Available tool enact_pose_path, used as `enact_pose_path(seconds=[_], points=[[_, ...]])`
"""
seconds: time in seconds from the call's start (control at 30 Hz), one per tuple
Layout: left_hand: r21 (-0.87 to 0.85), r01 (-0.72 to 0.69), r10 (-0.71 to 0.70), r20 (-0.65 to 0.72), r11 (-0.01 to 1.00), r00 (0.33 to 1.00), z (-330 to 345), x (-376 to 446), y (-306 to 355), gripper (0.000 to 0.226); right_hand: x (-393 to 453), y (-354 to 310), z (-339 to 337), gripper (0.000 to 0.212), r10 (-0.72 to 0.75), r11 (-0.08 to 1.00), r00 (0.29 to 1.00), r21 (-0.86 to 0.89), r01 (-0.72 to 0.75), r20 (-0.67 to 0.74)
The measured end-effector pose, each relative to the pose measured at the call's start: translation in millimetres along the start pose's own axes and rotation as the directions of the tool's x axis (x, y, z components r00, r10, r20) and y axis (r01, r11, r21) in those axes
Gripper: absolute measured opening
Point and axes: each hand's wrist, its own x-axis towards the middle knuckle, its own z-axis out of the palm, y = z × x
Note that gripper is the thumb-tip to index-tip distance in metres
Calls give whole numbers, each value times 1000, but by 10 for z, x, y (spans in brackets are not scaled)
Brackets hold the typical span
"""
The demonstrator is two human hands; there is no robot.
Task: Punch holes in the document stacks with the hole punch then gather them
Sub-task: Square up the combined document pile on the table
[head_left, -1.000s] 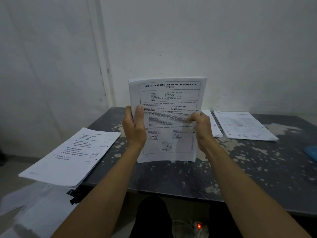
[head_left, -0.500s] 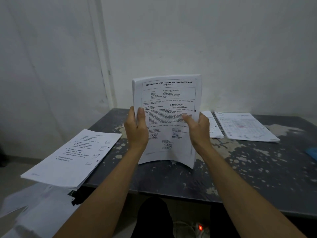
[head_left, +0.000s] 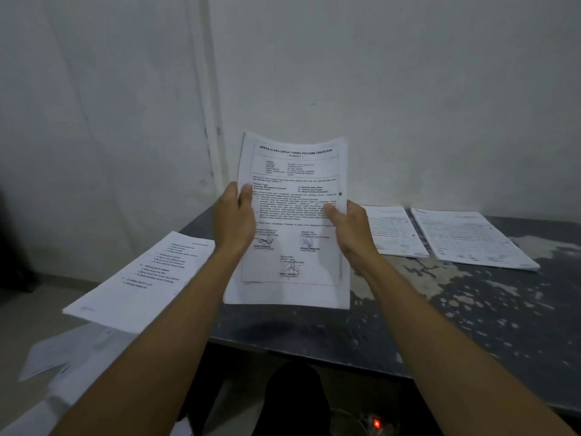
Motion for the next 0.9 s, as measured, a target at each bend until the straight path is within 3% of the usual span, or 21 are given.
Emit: enact_pose_path(seconds=[0.13, 0.37, 0.5, 0.8, 0.9], points=[[199, 46, -56, 41, 979, 998, -309, 278, -238, 32, 102, 0, 383, 22, 107, 993, 990, -50, -103, 90], [477, 170, -229, 69, 862, 971, -917, 640, -794, 39, 112, 107, 1277, 37, 263, 958, 939, -176, -227, 220], [545, 220, -283, 33, 809, 959, -1143, 728, -1168, 33, 48, 237, 1728, 10, 272, 952, 930, -212, -223, 246], [674, 223, -339, 44, 705, 940, -1287, 706, -1852, 34, -67, 551, 2313, 31, 299, 911, 917, -365, -192, 265], [722, 220, -398, 83, 656, 914, -1250, 676, -2016, 36, -80, 690, 2388, 25, 261, 798, 942, -597, -88, 210]])
